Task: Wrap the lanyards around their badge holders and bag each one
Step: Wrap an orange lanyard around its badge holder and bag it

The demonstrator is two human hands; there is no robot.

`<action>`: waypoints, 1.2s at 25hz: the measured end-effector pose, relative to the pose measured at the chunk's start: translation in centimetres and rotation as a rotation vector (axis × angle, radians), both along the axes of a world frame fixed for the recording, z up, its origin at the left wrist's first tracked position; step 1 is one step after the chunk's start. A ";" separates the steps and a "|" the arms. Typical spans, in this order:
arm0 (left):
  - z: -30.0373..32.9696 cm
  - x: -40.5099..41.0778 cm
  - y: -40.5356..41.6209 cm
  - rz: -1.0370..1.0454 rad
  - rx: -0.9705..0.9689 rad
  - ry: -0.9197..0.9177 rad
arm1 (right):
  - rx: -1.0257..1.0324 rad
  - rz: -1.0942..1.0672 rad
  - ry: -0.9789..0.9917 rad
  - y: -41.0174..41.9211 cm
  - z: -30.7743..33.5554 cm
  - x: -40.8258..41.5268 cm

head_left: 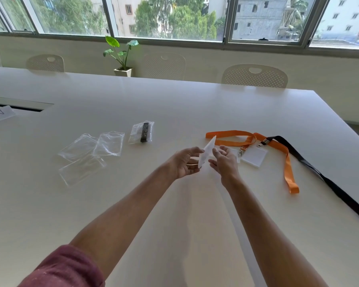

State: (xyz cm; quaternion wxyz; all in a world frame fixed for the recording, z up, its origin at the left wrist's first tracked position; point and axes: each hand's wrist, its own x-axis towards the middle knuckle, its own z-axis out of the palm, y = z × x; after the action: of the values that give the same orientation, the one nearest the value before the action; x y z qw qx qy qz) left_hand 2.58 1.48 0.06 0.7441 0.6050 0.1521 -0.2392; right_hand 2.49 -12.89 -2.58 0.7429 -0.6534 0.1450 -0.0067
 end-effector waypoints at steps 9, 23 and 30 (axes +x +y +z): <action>0.1 -0.8 -2.3 -0.191 -0.153 -0.101 | 0.266 -0.060 -0.006 -3.1 1.5 -0.7; 0.9 0.6 -3.1 -0.333 0.900 -1.050 | 0.179 -0.115 -0.121 -4.4 2.9 -1.0; 2.8 0.8 -1.6 -0.452 1.121 -1.149 | 0.063 -0.041 -0.235 -4.0 4.3 -1.4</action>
State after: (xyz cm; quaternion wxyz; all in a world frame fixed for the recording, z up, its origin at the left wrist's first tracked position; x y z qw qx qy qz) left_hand 3.38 -0.15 2.88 0.2285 0.9295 -0.2797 0.0744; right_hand 1.05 -16.88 1.74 0.7746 -0.6215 0.0705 -0.0939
